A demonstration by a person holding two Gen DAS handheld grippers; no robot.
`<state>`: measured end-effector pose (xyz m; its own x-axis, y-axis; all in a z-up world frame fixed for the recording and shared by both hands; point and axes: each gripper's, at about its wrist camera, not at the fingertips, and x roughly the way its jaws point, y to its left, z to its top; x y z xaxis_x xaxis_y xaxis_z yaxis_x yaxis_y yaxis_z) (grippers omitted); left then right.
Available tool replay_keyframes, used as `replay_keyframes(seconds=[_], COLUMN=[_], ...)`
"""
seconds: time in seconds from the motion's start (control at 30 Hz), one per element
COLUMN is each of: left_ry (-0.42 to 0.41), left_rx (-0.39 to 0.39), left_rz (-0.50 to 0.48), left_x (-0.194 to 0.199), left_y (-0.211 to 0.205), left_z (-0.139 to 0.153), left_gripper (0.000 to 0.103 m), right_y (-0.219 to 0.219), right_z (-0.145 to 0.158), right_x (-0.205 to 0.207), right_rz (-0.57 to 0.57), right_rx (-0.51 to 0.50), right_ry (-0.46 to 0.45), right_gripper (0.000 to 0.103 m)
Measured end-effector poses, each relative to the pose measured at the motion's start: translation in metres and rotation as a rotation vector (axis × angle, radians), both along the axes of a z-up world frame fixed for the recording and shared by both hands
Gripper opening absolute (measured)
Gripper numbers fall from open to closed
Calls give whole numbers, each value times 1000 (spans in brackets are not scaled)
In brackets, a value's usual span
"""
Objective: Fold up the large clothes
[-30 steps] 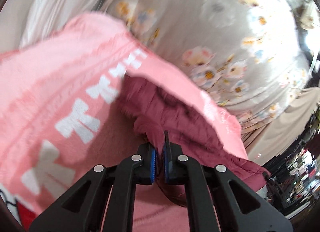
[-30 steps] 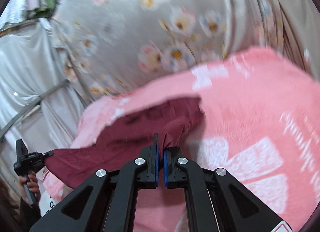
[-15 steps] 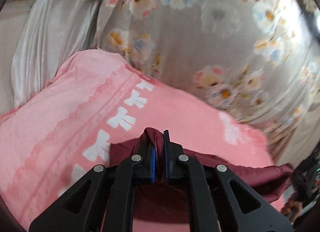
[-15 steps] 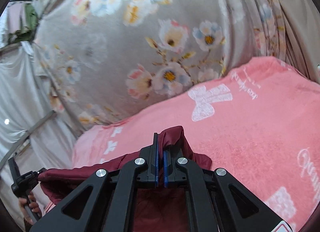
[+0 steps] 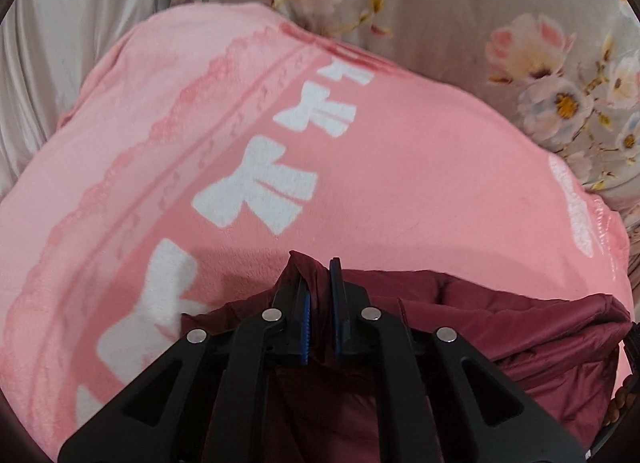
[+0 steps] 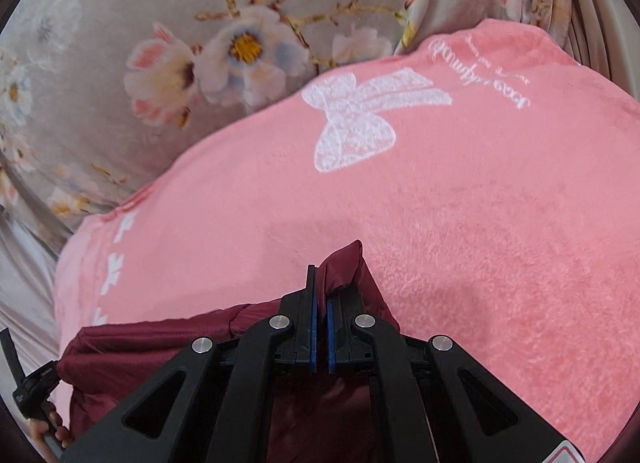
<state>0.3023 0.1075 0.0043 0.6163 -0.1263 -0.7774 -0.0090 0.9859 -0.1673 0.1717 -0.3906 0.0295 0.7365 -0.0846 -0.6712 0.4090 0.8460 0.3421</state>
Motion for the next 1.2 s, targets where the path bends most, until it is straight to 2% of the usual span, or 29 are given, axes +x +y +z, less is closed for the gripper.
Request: replay_keyframes(seconds=[0.17,0.33,0.47,0.53,0.57,0.6,0.67,0.73,0.83,0.97,1.03,1.07,1.13,1.2], left_ry=[-2,-9,-8,-27,-50,-105,-185,-193,-212,-205,-155,-135,-66,-15], left_rx=[-9,-90,-184,-206,-188,-107,-32,2,-47,-49,-17,-7,3,6], left_rz=[-17,-14,1,5,12,49,61,52,-27,-185,-261,-279,-299,-290], left_x=[7,10,8,0,-6,-18,-35,-43,-51,-56,-49,-45,-32,-20], left_y=[-3,4,20,30,36,44,54,54,29,-42,-90,-103,-130,-140], left_z=[-28,-38,-34,-21,-11,7,36,60,89,100,86,79,53,33], left_gripper=[15,16,20,25,41,61,64,64,63,64,64,64,64,64], right_y=[-3,-9,-23,-31,-36,-38,-40,-34,2,88,134,148,164,167], right_z=[-32,-43,-41,-31,-20,-9,9,29,51,58,47,41,27,10], right_x=[10,12,2,-13,-29,-43,-63,-77,-68,-22,4,14,31,49], right_rz=[-1,3,11,-19,-67,-114,-156,-172,-81,193,321,351,378,391], right_rx=[10,70,172,210,192,157,114,53,-48,-135,-202,-240,-286,-264], right_ry=[54,52,-28,-84,-121,-154,-195,-204,-190,-106,-34,-6,47,104], right_gripper=[3,4,10,20,24,30,33,33,33,32,32,32,33,34])
